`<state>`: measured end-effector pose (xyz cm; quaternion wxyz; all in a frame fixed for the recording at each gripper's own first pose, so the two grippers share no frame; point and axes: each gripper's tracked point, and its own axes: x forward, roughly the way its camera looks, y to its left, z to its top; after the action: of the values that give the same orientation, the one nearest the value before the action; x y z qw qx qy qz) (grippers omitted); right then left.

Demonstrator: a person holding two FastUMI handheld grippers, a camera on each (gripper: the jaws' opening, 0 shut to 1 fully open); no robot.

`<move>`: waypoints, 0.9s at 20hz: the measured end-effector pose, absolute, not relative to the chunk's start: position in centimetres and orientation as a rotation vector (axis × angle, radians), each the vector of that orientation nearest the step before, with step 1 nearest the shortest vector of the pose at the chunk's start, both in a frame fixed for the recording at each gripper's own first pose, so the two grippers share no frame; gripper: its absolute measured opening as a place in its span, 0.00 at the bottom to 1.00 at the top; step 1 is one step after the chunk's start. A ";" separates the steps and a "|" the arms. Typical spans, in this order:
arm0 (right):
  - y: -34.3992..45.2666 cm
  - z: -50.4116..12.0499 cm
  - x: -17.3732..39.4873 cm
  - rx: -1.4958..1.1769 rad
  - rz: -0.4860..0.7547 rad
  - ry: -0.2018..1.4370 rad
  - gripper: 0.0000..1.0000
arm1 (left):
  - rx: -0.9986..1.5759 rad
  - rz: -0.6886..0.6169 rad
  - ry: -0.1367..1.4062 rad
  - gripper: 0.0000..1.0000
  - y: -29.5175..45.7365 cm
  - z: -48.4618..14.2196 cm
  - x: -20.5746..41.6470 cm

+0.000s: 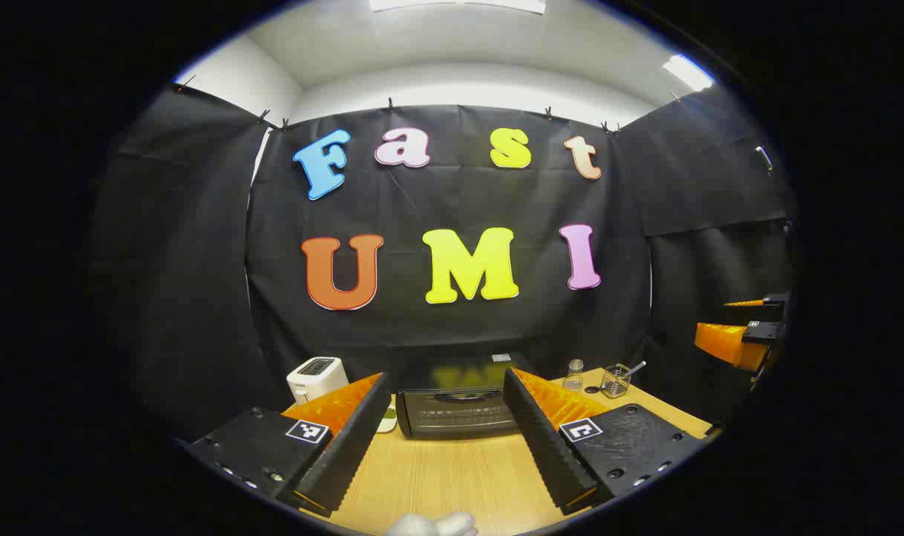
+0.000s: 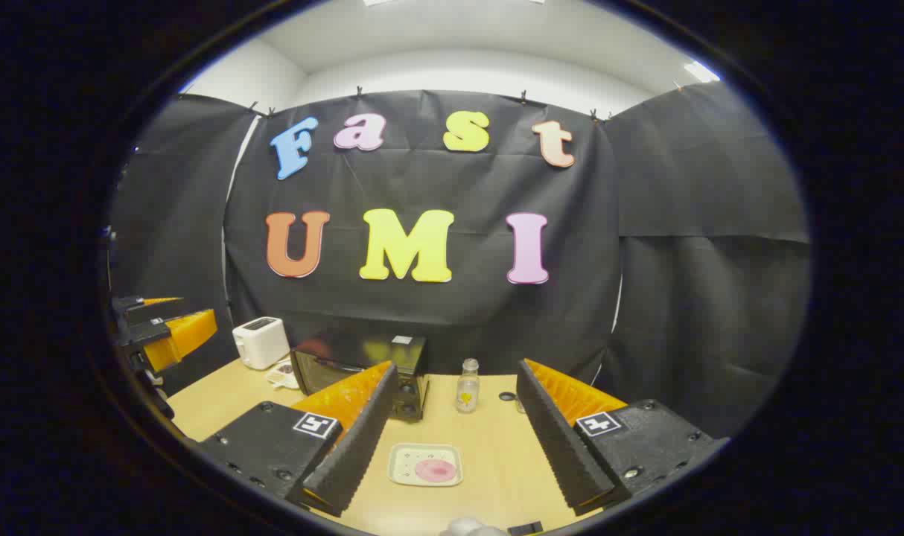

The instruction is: Open the electric oven with the left hand, put the food in, and close the electric oven.

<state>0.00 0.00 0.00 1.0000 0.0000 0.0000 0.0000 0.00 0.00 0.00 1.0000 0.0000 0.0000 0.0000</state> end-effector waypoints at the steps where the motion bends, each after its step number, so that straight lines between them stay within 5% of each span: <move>1: -0.2 0.1 0.0 -0.005 -0.003 -0.004 0.97 | -0.002 -0.002 -0.004 0.97 0.0 0.1 0.2; 10: -1.6 0.2 0.9 -0.016 -0.009 -0.002 0.97 | -0.003 0.026 -0.002 0.97 0.2 -0.3 3.8; 18: -5.2 0.6 2.4 -0.020 -0.062 0.014 0.97 | -0.035 0.025 0.024 0.97 -1.8 -3.1 13.5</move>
<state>2.45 -5.17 0.56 0.9994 -0.0100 0.0072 -0.0309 13.45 -1.78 -3.10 0.9997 -0.0174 0.0121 0.0125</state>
